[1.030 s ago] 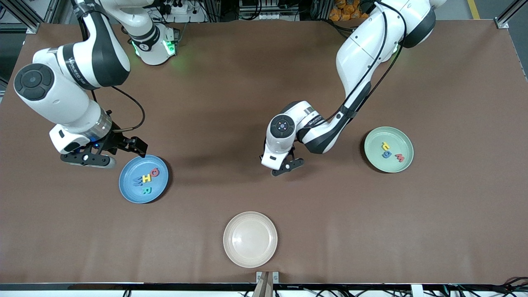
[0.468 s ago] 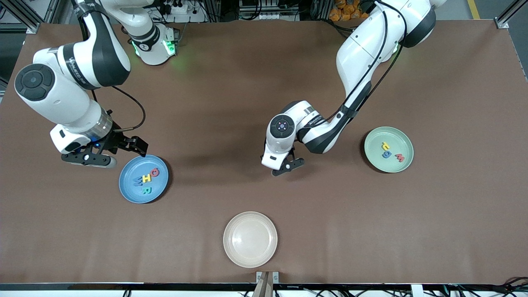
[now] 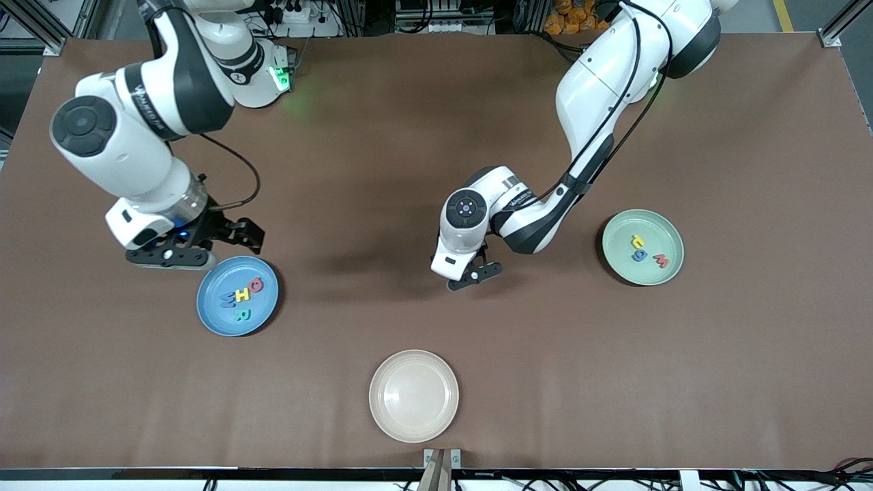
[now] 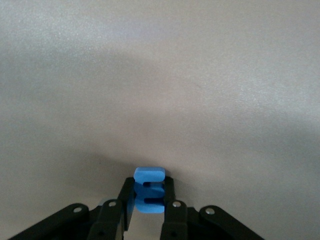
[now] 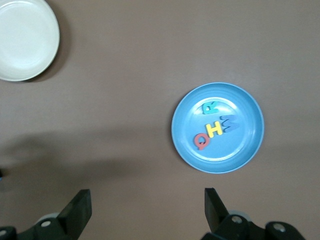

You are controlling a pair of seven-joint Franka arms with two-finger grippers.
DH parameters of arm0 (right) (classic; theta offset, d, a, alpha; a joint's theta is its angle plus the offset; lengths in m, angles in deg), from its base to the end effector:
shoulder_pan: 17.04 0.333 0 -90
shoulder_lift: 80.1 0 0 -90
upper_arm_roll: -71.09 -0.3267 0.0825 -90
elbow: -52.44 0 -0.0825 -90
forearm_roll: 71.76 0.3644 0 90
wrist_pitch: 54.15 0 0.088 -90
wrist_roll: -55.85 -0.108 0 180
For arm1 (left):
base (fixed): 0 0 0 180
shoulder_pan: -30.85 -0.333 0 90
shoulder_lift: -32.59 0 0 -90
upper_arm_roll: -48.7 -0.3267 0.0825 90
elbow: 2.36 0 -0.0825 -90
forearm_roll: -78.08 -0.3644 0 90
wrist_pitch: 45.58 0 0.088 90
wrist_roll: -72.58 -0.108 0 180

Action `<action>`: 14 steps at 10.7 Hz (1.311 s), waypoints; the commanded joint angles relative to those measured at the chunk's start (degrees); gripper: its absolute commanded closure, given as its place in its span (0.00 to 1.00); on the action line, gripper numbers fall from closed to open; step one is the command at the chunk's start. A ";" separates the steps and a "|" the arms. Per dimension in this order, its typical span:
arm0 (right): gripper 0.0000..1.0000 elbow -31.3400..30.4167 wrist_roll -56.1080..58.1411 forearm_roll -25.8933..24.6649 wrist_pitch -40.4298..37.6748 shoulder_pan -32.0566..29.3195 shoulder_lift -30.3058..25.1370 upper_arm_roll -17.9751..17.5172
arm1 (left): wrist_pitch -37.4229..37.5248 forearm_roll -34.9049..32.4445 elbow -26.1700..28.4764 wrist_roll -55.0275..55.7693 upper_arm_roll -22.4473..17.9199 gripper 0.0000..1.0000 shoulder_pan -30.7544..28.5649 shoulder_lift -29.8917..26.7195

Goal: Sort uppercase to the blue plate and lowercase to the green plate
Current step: 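Carry the E to the green plate while the right gripper returns to rest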

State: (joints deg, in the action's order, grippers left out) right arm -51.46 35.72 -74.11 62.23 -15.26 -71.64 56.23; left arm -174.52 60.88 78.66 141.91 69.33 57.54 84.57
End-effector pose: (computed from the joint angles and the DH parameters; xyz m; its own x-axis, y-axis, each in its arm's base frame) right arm 0.5706 0.1605 0.4829 0.9963 -0.0490 0.0707 -0.0472 -0.9986 -0.0256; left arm 0.5313 -0.4824 0.1944 0.9481 0.3140 -0.0499 0.3150 -0.9490 0.0128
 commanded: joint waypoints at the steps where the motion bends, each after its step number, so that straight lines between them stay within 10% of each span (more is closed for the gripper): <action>1: 0.00 -0.07 -0.53 0.95 -0.53 -0.28 -0.03 -0.61 | 5.08 -0.73 -0.60 -4.97 -1.29 1.00 0.04 -1.43; 8: 0.00 1.59 10.70 0.24 -9.04 -7.04 -7.66 -0.17 | 19.68 -0.73 2.82 -21.31 -0.59 1.00 -6.72 -9.42; 14: 0.00 12.23 19.32 1.38 -23.03 -7.49 -10.92 3.43 | 15.67 -0.82 23.01 -41.70 -0.59 1.00 -19.20 -24.00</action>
State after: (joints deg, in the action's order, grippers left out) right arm -40.20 52.65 -74.08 40.63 -21.86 -81.77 59.67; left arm -155.56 60.78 93.22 103.68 68.24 40.87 66.60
